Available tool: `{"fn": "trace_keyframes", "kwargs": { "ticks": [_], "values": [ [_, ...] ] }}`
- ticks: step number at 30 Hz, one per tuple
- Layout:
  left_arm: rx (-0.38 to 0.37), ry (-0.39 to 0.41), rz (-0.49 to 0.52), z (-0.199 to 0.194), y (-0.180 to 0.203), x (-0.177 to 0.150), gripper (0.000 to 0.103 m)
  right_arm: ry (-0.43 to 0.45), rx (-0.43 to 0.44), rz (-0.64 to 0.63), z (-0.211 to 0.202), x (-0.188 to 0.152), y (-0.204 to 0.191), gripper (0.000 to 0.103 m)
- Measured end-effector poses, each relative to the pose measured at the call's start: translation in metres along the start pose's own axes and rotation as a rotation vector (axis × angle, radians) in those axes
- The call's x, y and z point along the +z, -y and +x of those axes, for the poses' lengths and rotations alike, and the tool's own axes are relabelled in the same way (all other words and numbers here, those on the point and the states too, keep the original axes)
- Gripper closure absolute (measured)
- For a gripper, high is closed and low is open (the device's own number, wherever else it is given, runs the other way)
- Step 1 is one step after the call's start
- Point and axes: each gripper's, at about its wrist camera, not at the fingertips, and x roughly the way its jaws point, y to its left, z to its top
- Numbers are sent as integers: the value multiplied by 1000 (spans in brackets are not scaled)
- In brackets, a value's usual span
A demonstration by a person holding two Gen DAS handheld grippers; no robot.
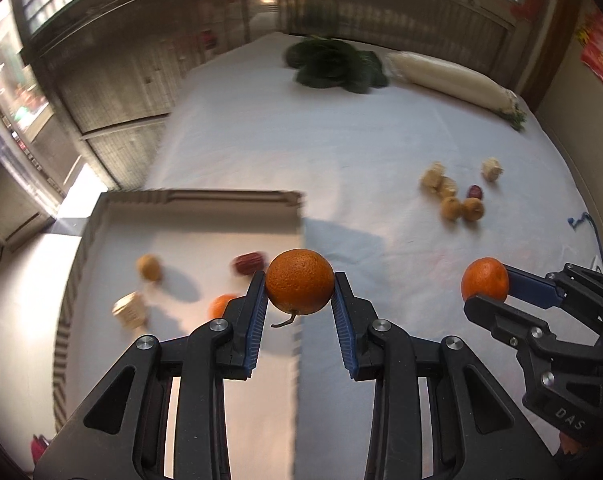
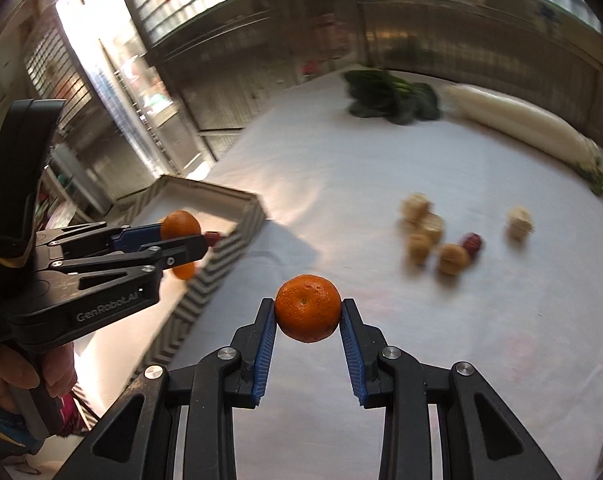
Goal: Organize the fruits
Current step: 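Carry both oranges into the tray and release them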
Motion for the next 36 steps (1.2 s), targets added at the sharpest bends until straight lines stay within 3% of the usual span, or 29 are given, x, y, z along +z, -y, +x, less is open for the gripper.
{"fn": "trace_keyframes", "kwargs": {
  "ticks": [14,26,36],
  "values": [
    [110,-19,-133,-10,-82,-37,72,-58,106,-181,28,9,-95,72],
    [133,-79,-233,8,-120,-57,72,-138,167,-239,67,13,-127,72],
    [147,-110,-243,17,-127,-63,72,-205,182,-274,99,10,-144,72]
  ]
}}
